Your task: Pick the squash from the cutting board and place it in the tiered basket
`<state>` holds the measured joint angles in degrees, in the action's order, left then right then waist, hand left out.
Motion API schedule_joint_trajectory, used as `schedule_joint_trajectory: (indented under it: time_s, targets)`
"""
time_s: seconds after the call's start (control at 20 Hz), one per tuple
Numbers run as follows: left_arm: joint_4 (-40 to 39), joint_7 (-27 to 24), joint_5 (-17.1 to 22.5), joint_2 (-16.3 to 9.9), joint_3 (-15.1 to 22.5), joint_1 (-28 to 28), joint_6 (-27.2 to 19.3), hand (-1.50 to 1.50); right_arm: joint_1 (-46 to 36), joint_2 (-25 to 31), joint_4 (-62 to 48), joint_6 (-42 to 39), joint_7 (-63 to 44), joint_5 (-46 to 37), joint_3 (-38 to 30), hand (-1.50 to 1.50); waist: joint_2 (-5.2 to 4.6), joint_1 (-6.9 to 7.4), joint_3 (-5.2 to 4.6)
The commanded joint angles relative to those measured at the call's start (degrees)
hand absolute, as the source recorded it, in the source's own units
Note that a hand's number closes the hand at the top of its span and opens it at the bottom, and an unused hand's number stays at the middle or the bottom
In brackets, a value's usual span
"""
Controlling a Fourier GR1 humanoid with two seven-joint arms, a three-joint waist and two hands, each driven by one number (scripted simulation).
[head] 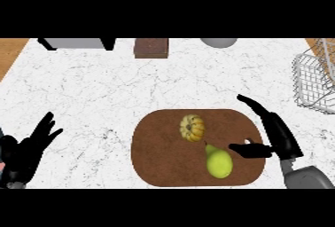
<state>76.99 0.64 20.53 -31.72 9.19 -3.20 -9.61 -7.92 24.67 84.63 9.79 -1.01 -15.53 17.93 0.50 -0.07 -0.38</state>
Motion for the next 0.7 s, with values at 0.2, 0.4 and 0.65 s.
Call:
schedule_joint_trajectory:
  time_s: [0.2, 0.4, 0.65]
  targets:
    - [-0.61, 2.5, 0.34, -0.99, -0.08, 0.38, 1.78, 0.0, -11.89, 1.06, 7.89, -16.46, -33.48, -8.26, 11.2, -1.5, -0.15, 1.04, 0.02]
    - [-0.75, 3.33, 0.77, -0.48, -0.66, 0.82, 2.62, 0.0, -22.09, -6.6, 8.22, -23.53, -47.15, -6.32, 12.55, -1.5, -0.39, 1.21, 0.25]
    - [-5.55, -0.11, -0.58, 0.84, -3.2, 2.29, 3.65, 0.0, -25.21, -14.41, 4.53, -26.33, -56.02, -6.15, 12.22, -1.5, -0.51, 0.39, 0.32]
